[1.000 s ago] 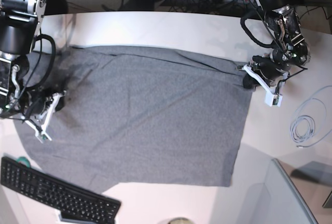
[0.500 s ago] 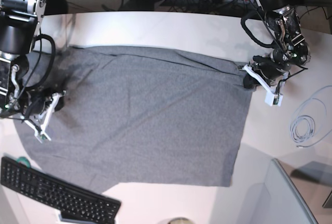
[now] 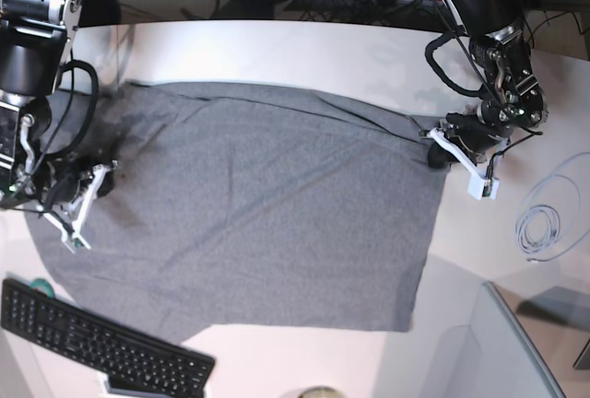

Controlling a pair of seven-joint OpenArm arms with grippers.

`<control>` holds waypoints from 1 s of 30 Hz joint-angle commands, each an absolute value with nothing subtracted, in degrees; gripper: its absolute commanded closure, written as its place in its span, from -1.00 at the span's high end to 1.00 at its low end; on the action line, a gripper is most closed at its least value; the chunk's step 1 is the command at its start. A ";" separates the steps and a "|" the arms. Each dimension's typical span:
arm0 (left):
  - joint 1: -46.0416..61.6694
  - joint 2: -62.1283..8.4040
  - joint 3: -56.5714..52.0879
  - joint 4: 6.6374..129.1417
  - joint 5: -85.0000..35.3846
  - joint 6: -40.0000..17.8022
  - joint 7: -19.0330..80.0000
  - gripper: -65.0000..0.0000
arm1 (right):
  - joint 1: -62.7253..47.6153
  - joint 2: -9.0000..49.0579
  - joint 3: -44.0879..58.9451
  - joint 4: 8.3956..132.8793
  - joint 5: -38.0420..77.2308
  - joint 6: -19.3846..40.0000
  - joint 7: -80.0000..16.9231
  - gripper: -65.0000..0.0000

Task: Layout the t-shirt on the table in an organized manner, then fold the t-shirt properly
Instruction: 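Release the shirt and reposition both grippers along its edge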

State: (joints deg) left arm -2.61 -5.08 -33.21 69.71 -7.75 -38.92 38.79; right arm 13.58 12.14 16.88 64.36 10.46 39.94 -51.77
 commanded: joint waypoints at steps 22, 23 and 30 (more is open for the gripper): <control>-1.27 -5.32 -38.73 81.10 -10.68 -39.34 35.56 1.00 | 2.42 6.02 39.43 91.38 11.38 40.00 -51.47 0.24; -0.48 -5.14 -40.13 83.38 -12.88 -39.34 35.65 1.00 | 1.10 4.70 41.80 93.58 11.38 40.00 -51.47 0.24; 12.18 -5.58 -41.27 91.21 -20.35 -39.52 35.30 1.00 | -4.79 2.51 53.67 97.36 11.47 40.00 -51.38 0.24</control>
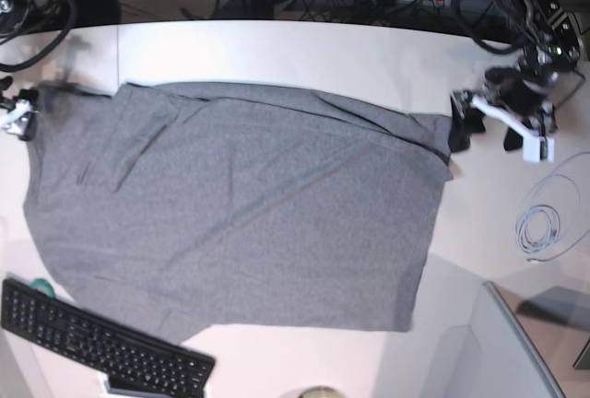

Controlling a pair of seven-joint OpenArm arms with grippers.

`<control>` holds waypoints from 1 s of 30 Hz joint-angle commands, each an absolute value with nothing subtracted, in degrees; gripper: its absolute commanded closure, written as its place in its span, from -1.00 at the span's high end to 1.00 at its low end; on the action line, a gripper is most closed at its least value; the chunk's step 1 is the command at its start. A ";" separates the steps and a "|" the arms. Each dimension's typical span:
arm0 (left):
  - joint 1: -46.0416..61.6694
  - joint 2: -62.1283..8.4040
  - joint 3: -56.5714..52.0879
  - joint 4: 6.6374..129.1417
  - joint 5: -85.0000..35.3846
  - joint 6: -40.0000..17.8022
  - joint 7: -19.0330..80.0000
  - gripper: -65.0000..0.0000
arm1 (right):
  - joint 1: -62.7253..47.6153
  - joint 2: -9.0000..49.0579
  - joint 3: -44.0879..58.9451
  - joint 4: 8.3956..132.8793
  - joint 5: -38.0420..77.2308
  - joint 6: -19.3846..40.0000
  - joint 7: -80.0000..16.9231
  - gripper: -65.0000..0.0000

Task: Layout the t-shirt on the table in an organized manner, then fold the t-shirt properly
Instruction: 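Release the shirt and reposition both grippers along its edge, then grasp the shirt edge again with both grippers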

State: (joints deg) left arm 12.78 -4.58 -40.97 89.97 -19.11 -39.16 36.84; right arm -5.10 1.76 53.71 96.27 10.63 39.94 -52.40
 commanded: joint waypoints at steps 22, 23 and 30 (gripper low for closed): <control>7.25 -5.41 -39.43 64.13 -20.62 -40.00 24.13 0.91 | -6.81 1.27 59.21 96.66 11.38 40.00 -51.38 0.24; 6.81 -5.41 -39.43 63.34 -20.70 -40.00 24.13 0.74 | -6.81 1.27 59.21 96.66 11.38 40.00 -51.38 0.24; 5.14 -5.49 -39.43 59.38 -20.62 -40.00 24.04 -0.29 | -6.55 1.63 59.38 91.56 11.38 40.00 -51.12 0.24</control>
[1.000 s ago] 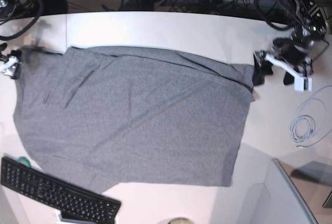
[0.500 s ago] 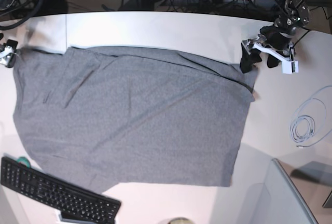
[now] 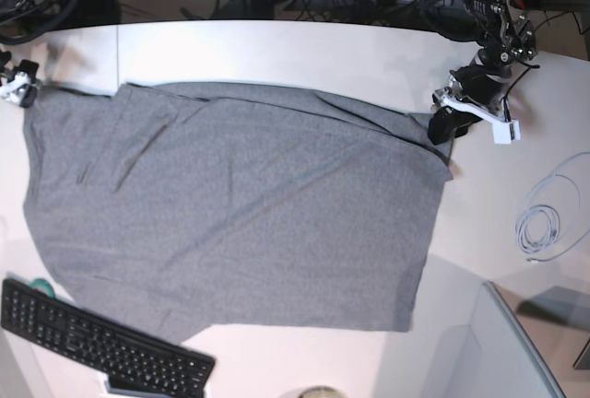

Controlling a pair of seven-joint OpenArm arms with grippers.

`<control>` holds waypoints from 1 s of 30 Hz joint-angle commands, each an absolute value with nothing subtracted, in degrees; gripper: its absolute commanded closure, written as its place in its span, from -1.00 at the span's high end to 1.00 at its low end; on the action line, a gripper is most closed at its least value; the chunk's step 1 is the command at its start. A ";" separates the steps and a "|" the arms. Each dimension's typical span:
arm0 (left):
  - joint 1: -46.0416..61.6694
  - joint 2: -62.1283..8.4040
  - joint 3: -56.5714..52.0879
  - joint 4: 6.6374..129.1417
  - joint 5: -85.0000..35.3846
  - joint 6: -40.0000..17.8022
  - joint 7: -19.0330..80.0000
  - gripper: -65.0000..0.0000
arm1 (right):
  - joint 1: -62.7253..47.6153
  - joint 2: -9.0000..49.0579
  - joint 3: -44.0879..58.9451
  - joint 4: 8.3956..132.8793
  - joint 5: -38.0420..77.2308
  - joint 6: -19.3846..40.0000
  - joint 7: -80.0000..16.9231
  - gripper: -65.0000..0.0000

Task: Layout the t-shirt on the table in an organized manner, then fold the t-shirt properly
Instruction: 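Grasp the shirt edge again with both grippers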

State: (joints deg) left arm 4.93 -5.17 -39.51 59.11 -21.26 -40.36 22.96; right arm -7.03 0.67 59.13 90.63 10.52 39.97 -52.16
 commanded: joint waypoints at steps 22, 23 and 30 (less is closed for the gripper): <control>6.90 -7.52 -39.34 61.58 -20.18 -40.00 24.31 -1.00 | 0.48 14.55 51.65 67.82 20.09 40.00 -50.77 0.24; 7.08 -7.52 -39.34 62.37 -20.18 -40.00 24.40 -1.00 | 0.92 14.55 51.12 67.82 20.09 40.00 -50.42 0.24; 7.34 -7.60 -39.34 63.60 -20.18 -40.00 24.57 -1.00 | 3.12 15.16 50.77 64.48 19.91 40.00 -47.16 0.24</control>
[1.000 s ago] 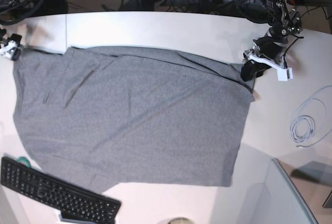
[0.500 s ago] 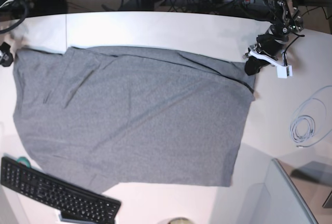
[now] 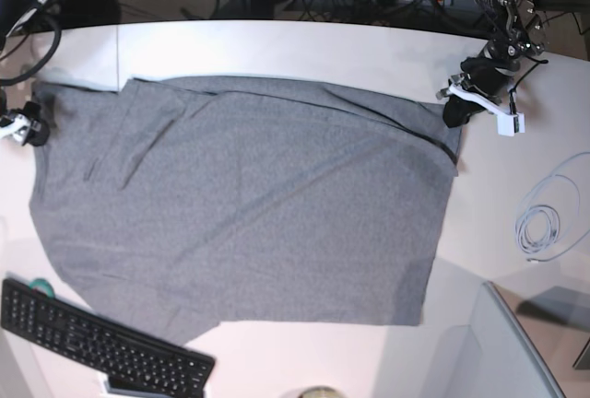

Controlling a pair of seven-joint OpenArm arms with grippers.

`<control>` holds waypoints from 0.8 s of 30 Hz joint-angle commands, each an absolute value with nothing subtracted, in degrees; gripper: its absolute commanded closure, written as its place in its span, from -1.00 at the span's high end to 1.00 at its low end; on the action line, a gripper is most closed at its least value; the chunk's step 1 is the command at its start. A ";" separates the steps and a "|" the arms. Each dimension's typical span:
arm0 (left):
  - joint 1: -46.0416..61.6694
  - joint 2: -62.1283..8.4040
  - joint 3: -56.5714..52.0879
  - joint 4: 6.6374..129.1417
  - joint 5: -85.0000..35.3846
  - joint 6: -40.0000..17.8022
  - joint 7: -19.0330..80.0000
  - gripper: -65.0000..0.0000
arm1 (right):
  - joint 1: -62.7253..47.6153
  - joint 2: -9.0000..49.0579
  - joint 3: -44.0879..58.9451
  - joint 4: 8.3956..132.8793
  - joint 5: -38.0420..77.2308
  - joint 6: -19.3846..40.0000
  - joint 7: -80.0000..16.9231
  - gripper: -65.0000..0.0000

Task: Layout the t-shirt on the table in an organized manner, then fold the t-shirt properly
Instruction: 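Grasp the shirt edge again with both grippers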

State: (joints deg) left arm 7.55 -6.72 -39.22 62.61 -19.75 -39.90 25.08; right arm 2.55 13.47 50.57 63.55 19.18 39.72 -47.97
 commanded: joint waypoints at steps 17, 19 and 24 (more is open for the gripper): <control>7.96 -7.60 -39.43 63.69 -20.18 -40.00 24.57 -1.00 | 0.92 11.56 41.63 72.04 12.26 40.00 -40.92 -0.98; 7.96 -7.60 -39.43 63.69 -20.18 -40.00 24.57 -1.00 | 1.01 11.65 40.40 69.41 12.26 40.00 -40.92 -0.98; 8.04 -8.40 -39.43 63.69 -20.18 -40.00 24.57 -1.00 | 2.15 11.65 40.84 65.01 9.71 40.00 -40.40 -0.98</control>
State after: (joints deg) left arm 8.01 -7.20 -39.22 62.78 -19.75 -39.92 25.10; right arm 0.95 10.39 40.66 64.12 8.93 39.86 -41.54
